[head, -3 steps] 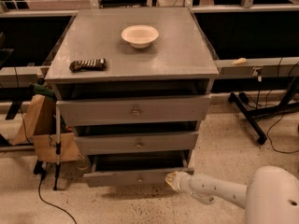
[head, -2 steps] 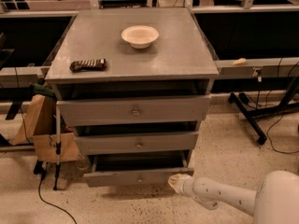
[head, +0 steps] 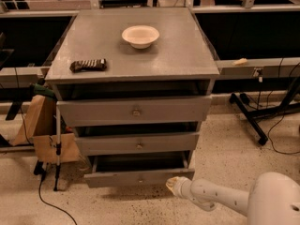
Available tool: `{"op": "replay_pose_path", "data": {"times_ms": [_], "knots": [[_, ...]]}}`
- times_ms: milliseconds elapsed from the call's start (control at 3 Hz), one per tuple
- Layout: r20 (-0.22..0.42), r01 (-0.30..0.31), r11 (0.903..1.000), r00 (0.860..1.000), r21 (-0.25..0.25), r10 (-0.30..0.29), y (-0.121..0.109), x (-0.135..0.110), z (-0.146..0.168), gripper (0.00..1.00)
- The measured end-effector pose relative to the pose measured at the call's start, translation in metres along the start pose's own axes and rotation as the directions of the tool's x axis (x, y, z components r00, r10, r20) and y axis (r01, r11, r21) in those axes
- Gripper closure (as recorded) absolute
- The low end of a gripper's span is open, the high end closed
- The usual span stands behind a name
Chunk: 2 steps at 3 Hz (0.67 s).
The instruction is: Close bottom drawer
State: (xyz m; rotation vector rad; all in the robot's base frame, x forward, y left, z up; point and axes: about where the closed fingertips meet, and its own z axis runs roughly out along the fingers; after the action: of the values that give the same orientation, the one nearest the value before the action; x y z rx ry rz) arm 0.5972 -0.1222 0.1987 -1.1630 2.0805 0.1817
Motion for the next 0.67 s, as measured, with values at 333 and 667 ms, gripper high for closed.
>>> {"op": "replay_pose_path", "data": {"times_ms": [333,667], "knots": [[-0.016,-0.031,0.9993,0.999,-0.023,0.03,-0.002,0.003,0.032,1.0],[-0.019,-0.055,0.998,0.998,-0.03,0.055,-0.009,-0.003,0.066,1.0]]}}
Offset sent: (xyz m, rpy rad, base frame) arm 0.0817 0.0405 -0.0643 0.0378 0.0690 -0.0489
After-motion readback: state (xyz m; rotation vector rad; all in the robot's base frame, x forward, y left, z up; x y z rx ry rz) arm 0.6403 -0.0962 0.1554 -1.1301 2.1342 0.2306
